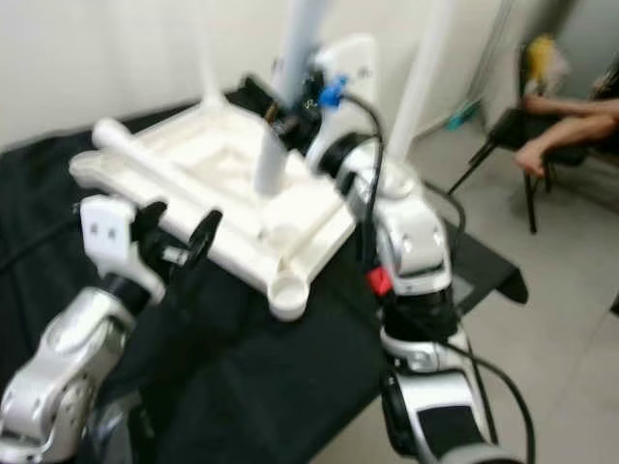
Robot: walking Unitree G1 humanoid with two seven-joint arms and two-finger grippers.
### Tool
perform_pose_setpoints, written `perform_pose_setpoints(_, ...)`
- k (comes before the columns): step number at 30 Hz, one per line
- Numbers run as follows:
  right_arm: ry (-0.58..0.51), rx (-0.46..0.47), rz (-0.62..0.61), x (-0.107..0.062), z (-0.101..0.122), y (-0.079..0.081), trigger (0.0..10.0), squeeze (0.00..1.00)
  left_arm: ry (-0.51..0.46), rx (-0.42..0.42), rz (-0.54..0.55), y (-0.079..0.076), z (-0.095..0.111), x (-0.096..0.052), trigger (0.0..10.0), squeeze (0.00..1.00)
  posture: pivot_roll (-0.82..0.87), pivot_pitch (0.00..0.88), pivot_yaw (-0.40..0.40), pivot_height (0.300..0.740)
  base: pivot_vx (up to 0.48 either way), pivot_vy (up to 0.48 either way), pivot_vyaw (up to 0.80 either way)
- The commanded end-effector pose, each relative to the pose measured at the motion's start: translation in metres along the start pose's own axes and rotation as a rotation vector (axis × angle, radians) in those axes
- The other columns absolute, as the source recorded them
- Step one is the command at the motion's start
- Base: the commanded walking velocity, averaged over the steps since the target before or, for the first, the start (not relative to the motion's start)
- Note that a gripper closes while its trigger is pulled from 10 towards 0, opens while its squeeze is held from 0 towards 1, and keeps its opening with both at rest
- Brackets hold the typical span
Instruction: Building children table
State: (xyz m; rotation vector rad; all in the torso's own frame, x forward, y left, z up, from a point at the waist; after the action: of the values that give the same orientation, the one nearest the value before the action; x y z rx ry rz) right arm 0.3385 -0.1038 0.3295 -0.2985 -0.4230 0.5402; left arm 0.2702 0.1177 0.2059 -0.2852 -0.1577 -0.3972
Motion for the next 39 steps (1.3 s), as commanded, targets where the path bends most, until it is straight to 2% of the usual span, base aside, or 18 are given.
perform_pose_setpoints(1, 0.019, 0.065, 0.000, 0.001, 0.005, -0.005, 10.0, 0.00, 0.056, 0.000, -0.038, -0.003, -0.011, -0.006, 10.0, 0.00, -0.03, 0.103, -0.019, 0.740, 0.000, 0.000, 0.00)
perform_pose_setpoints(2, 0.034, 0.095, 0.052, 0.001, 0.007, -0.003, 10.0, 0.00, 0.079, 0.019, -0.040, 0.000, -0.016, -0.009, 10.0, 0.00, -0.03, 0.107, -0.021, 0.740, 0.000, 0.000, 0.00)
perform_pose_setpoints(3, 0.049, 0.122, 0.159, -0.001, 0.011, 0.001, 10.0, 0.00, 0.117, 0.058, -0.042, 0.007, -0.024, -0.016, 10.0, 0.00, -0.03, 0.107, -0.021, 0.740, 0.000, 0.000, 0.00)
perform_pose_setpoints(4, 0.063, 0.115, 0.206, -0.003, 0.012, 0.001, 10.0, 0.00, 0.145, 0.088, -0.044, 0.011, -0.029, -0.021, 10.0, 0.00, -0.04, 0.115, -0.023, 0.740, 0.000, 0.000, 0.00)
perform_pose_setpoints(8, 0.100, 0.121, 0.262, -0.006, 0.014, -0.006, 10.0, 0.00, 0.189, 0.148, -0.041, 0.021, -0.039, -0.032, 10.0, 0.00, -0.04, 0.120, -0.024, 0.740, 0.000, 0.000, 0.00)
perform_pose_setpoints(11, 0.197, 0.117, 0.350, -0.011, 0.007, -0.014, 10.0, 0.00, 0.212, 0.181, 0.009, 0.037, -0.050, -0.048, 10.0, 0.00, -0.05, 0.126, -0.022, 0.740, 0.000, 0.000, 0.00)
perform_pose_setpoints(17, 0.223, 0.128, 0.426, -0.008, 0.004, -0.014, 10.0, 0.00, 0.175, 0.222, 0.135, 0.054, -0.047, -0.053, 10.0, 0.00, -0.04, 0.138, -0.019, 0.740, 0.000, 0.000, 0.00)
perform_pose_setpoints(29, 0.238, 0.116, 0.526, -0.012, 0.003, -0.013, 10.0, 0.00, 0.155, 0.226, 0.156, 0.057, -0.045, -0.055, 10.0, 0.00, -0.04, 0.158, -0.014, 0.740, 0.000, 0.000, 0.00)
perform_pose_setpoints(32, 0.232, 0.109, 0.596, -0.017, 0.006, -0.010, 10.0, 0.00, 0.141, 0.244, 0.157, 0.057, -0.044, -0.054, 10.0, 0.00, -0.04, 0.167, -0.016, 0.740, 0.000, 0.000, 0.00)
perform_pose_setpoints(39, 0.196, 0.118, 0.596, -0.021, -0.001, -0.004, 10.0, 0.00, 0.115, 0.281, 0.176, 0.056, -0.042, -0.053, 10.0, 0.00, -0.04, 0.172, -0.014, 0.740, 0.000, 0.000, 0.00)
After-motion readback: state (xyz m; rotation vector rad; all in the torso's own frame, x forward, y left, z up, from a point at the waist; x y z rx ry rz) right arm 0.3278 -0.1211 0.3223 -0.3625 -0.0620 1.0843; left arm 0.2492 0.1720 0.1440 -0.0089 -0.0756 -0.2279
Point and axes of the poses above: a point about 5 cm out from each wrist's last joint towards the gripper, its own x axis pointing out of the wrist towards the gripper, its own z axis along the axis of the wrist's last joint, y = z × x, the point moved 1 cm from there along x, pointing out of the wrist towards the gripper, and after that the axes turned 11 degrees about -x, right-handed, at the moved point
